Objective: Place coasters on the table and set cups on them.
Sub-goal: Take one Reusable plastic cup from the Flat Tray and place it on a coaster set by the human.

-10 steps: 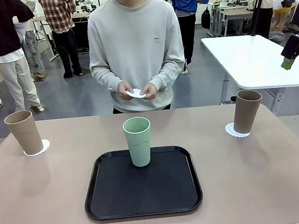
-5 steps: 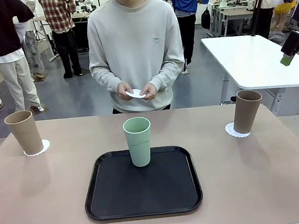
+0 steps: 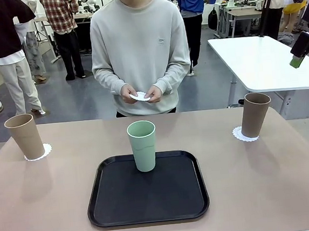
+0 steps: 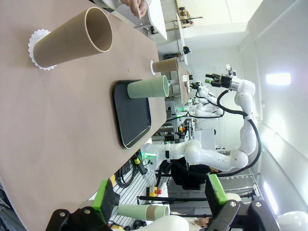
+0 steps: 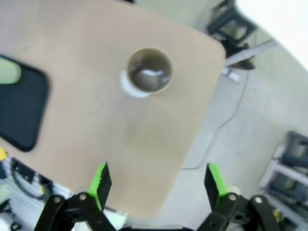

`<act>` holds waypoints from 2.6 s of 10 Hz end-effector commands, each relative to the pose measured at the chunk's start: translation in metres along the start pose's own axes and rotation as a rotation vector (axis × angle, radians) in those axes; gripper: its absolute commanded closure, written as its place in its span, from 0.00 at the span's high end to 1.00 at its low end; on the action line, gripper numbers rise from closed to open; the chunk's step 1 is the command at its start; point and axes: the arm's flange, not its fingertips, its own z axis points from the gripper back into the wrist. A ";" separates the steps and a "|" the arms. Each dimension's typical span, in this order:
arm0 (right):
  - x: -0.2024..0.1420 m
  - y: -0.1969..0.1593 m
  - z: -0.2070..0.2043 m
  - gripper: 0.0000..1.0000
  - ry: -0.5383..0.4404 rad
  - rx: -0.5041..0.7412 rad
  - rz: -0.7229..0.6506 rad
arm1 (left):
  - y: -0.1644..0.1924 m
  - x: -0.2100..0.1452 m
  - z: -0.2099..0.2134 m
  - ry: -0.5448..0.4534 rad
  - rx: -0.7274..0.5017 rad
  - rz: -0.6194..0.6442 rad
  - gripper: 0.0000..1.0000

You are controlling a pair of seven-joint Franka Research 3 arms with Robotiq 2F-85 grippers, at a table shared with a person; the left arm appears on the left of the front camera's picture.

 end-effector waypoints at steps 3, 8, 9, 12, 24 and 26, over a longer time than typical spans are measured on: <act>-0.099 -0.068 0.004 1.00 0.206 0.539 -0.421 | -0.003 -0.001 0.001 -0.002 -0.010 0.001 1.00; -0.164 -0.207 -0.061 1.00 -0.324 1.254 -0.965 | -0.003 -0.001 0.001 -0.002 -0.010 0.001 1.00; -0.177 -0.218 -0.077 1.00 -0.410 1.273 -1.034 | -0.003 -0.001 0.001 -0.002 -0.010 0.001 1.00; -0.191 -0.226 -0.099 1.00 -0.418 1.291 -1.076 | -0.003 -0.001 0.001 -0.002 -0.010 0.001 1.00; -0.177 -0.207 -0.095 1.00 -0.116 1.269 -0.895 | -0.003 -0.001 0.001 -0.002 -0.010 0.001 1.00; -0.177 -0.207 -0.095 1.00 -0.116 1.269 -0.895 | -0.003 -0.001 0.001 -0.002 -0.010 0.001 1.00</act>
